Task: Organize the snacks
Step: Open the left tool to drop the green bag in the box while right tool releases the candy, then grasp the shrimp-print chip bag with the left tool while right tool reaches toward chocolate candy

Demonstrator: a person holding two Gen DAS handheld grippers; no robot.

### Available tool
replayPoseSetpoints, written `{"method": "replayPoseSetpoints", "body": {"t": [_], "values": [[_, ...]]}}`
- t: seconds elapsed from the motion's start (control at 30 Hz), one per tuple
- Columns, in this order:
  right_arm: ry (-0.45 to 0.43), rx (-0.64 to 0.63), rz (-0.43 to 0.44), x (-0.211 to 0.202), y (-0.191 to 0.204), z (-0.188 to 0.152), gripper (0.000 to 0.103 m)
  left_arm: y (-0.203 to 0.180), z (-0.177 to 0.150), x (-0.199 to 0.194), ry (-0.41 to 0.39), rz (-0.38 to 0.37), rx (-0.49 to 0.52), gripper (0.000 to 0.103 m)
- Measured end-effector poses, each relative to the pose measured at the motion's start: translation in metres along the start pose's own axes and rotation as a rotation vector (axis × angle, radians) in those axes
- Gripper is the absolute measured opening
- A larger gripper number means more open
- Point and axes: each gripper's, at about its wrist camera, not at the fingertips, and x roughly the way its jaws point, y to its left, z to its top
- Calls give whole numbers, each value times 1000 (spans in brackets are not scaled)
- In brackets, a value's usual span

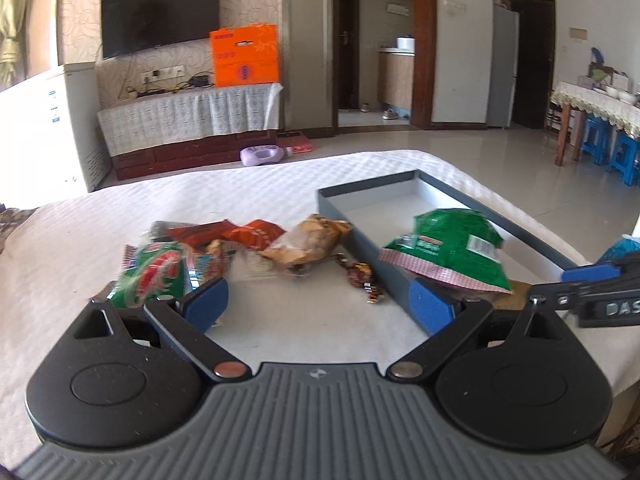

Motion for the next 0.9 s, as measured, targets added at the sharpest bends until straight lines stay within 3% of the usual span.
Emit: {"method": "replayPoseSetpoints", "body": {"t": [0.23, 0.5, 0.73, 0.9], "values": [[-99, -1, 21, -14, 6, 4, 56, 54, 3, 1, 3, 127, -80, 99], [-90, -55, 73, -4, 34, 8, 56, 95, 0, 23, 39, 219, -131, 100], [-69, -108, 119, 8, 62, 10, 56, 105, 5, 55, 62, 201, -136, 101], [-39, -114, 199, 27, 86, 14, 56, 104, 10, 68, 61, 167, -121, 101]]}}
